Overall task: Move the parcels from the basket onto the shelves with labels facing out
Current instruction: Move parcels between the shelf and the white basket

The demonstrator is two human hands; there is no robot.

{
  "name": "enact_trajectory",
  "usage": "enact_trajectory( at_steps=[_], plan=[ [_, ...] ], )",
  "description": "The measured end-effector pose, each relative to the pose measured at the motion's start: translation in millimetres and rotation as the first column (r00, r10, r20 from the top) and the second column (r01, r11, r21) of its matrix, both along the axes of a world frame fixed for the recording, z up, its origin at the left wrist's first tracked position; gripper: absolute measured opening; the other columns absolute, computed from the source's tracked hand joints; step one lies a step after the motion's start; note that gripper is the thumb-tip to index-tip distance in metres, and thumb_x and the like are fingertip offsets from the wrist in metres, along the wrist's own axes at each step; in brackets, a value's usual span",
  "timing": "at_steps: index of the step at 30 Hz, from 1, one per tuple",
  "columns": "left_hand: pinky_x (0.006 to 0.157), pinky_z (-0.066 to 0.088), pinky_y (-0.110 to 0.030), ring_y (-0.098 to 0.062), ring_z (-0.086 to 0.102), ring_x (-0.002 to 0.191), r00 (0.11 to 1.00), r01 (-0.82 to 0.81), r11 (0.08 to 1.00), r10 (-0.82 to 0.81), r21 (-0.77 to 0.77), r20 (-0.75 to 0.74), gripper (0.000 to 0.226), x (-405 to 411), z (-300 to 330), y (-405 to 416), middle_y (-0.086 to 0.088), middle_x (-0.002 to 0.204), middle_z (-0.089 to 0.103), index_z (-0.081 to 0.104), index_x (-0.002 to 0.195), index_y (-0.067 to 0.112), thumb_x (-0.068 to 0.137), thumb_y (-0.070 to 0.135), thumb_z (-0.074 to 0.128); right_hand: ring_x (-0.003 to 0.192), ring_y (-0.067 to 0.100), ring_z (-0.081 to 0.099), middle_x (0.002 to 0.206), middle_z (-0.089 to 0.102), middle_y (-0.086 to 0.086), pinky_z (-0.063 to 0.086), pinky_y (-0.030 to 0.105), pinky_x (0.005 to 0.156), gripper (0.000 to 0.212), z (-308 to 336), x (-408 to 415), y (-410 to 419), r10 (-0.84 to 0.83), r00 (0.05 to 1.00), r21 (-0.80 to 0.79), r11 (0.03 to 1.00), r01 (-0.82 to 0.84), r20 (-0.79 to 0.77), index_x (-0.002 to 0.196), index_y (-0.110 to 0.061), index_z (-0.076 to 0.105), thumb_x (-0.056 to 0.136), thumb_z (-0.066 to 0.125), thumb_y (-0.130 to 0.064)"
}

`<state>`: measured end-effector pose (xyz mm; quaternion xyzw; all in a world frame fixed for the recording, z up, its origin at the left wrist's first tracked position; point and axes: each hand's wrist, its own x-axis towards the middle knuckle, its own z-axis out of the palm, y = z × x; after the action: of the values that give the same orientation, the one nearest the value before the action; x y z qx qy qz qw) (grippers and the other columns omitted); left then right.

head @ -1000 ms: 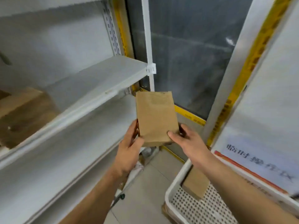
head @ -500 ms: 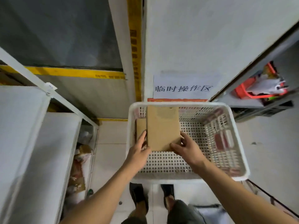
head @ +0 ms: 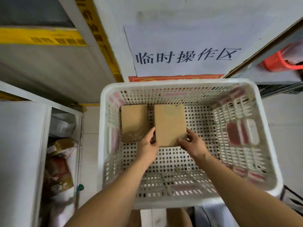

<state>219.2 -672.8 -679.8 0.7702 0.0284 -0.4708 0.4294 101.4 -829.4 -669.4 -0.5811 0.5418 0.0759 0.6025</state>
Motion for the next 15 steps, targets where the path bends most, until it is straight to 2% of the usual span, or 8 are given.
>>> enact_trajectory(
  at_steps=[2, 4, 6, 8, 9, 12, 15],
  plan=[
    [0.061, 0.040, 0.004, 0.020, 0.057, 0.088, 0.999, -0.008, 1.000, 0.008, 0.009, 0.031, 0.064, 4, -20, -6, 0.010, 0.147, 0.053, 0.044, 0.159, 0.031, 0.104, 0.004, 0.061, 0.113, 0.019, 0.069, 0.124, 0.066, -0.007, 0.060, 0.043, 0.100, 0.069, -21, 8, -6, 0.005, 1.000, -0.011, 1.000, -0.005, -0.001, 0.159, -0.023, 0.044, 0.098, 0.072, -0.006],
    [0.077, 0.040, 0.004, 0.007, 0.054, 0.113, 0.996, -0.021, 0.999, 0.018, 0.033, 0.090, 0.064, 10, -39, -8, 0.010, 0.150, 0.053, 0.048, 0.156, 0.032, 0.102, 0.003, 0.064, 0.123, 0.020, 0.066, 0.132, 0.065, -0.005, 0.056, 0.045, 0.106, 0.069, -45, 15, -10, 0.021, 1.000, -0.016, 1.000, -0.021, 0.021, 0.159, -0.024, 0.045, 0.098, 0.072, -0.006],
    [0.090, 0.047, -0.010, 0.002, 0.061, 0.109, 0.981, -0.045, 0.994, 0.025, 0.098, 0.190, 0.062, 14, -57, -6, 0.008, 0.144, 0.061, 0.054, 0.151, 0.038, 0.100, 0.006, 0.068, 0.123, 0.016, 0.066, 0.139, 0.065, -0.003, 0.057, 0.041, 0.105, 0.069, -67, 23, -8, 0.035, 0.999, -0.015, 0.999, -0.035, 0.030, 0.158, -0.027, 0.045, 0.098, 0.072, -0.009],
    [0.095, 0.057, -0.026, -0.002, 0.065, 0.100, 0.967, -0.062, 0.985, 0.019, 0.162, 0.255, 0.057, 16, -69, -5, 0.007, 0.128, 0.068, 0.058, 0.146, 0.042, 0.099, 0.010, 0.069, 0.118, 0.012, 0.067, 0.134, 0.065, -0.009, 0.061, 0.034, 0.097, 0.067, -81, 30, -4, 0.045, 0.998, -0.020, 0.999, -0.044, 0.035, 0.157, -0.033, 0.045, 0.099, 0.072, -0.013],
    [0.099, 0.057, -0.029, -0.004, 0.066, 0.100, 0.958, -0.057, 0.979, -0.002, 0.195, 0.288, 0.055, 18, -76, -5, 0.006, 0.125, 0.070, 0.060, 0.144, 0.041, 0.099, 0.011, 0.069, 0.122, 0.014, 0.066, 0.135, 0.065, -0.010, 0.060, 0.038, 0.100, 0.067, -91, 32, -1, 0.046, 0.999, -0.024, 0.999, -0.045, 0.028, 0.157, -0.034, 0.044, 0.099, 0.072, -0.016],
    [0.101, 0.047, -0.019, -0.005, 0.062, 0.098, 0.915, -0.001, 0.960, -0.112, 0.278, 0.388, 0.047, 19, -78, -7, 0.002, 0.122, 0.073, 0.065, 0.142, 0.031, 0.101, 0.008, 0.064, 0.133, 0.017, 0.060, 0.145, 0.062, -0.008, 0.053, 0.047, 0.110, 0.070, -108, 32, 6, 0.016, 1.000, -0.014, 1.000, -0.016, 0.014, 0.160, -0.037, 0.040, 0.100, 0.070, -0.016],
    [0.103, 0.056, -0.036, -0.015, 0.068, 0.102, 0.899, -0.001, 0.959, -0.123, 0.282, 0.420, 0.044, 20, -80, -9, 0.000, 0.120, 0.074, 0.067, 0.140, 0.029, 0.102, 0.009, 0.062, 0.133, 0.014, 0.057, 0.147, 0.059, -0.008, 0.049, 0.039, 0.113, 0.072, -113, 30, 11, -0.007, 0.999, -0.013, 1.000, 0.006, -0.034, 0.161, -0.037, 0.038, 0.101, 0.069, -0.013]
  ],
)
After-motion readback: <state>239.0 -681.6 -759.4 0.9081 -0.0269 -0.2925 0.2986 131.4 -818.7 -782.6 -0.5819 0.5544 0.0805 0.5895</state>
